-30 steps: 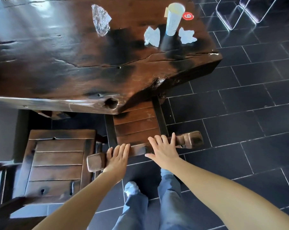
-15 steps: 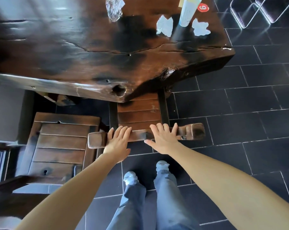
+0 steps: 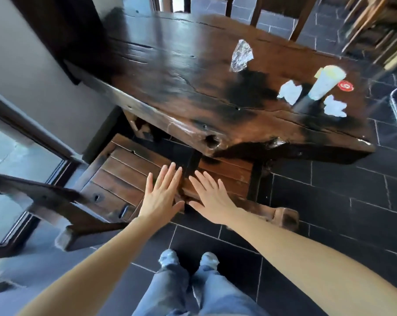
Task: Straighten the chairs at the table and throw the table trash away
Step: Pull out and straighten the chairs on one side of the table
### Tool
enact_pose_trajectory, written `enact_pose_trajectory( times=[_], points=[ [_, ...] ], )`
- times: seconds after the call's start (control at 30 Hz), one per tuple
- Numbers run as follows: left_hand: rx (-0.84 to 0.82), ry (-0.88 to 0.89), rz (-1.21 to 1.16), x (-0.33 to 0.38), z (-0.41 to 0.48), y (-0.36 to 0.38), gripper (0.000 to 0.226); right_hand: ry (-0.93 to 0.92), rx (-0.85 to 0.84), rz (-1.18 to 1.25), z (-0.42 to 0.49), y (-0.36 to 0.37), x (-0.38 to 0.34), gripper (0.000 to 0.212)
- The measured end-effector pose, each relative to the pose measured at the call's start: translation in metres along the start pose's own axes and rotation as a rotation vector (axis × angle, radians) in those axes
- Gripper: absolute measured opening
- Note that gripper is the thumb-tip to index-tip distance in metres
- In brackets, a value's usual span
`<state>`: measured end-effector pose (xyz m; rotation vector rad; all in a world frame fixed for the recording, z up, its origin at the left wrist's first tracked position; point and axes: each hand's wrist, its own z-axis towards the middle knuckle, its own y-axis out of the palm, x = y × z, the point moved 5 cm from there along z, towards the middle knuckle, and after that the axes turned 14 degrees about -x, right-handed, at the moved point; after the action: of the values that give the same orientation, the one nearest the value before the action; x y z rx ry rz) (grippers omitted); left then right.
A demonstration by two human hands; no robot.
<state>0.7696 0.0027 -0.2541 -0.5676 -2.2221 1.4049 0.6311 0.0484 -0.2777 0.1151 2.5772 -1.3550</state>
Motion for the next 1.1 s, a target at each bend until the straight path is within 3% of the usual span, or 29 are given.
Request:
enact_pose_trajectory(
  times=[0.2, 0.47, 0.77, 0.83, 1.1],
  points=[
    [0.126, -0.155, -0.063, -0.075, -0.045, -0.011, 0.088, -0.113, 0.052, -0.094, 0.036, -0.022, -0.082, 0.07],
    [0.055, -0.255, -0.091, -0.225, -0.096, 0.0, 0.092, -0.145, 0.017, -0.16, 0.099, -0.035, -0.209, 0.073],
    [-0.06, -0.098, -0.032, -0.357, -0.107, 0.004, 0.085, -0.06, 0.002, 0.046, 0.146, -0.019, -0.343, 0.071],
    [-0.109, -0.031, 0.022, -0.364, -0.109, 0.008, 0.085, -0.016, -0.008, 0.088, 0.142, -0.011, -0.356, 0.071],
    [-0.042, 0.128, 0.049, -0.393, -0.123, 0.008, 0.09, 0.234, 0.022, 0.132, 0.133, 0.016, -0.368, 0.081]
  ],
)
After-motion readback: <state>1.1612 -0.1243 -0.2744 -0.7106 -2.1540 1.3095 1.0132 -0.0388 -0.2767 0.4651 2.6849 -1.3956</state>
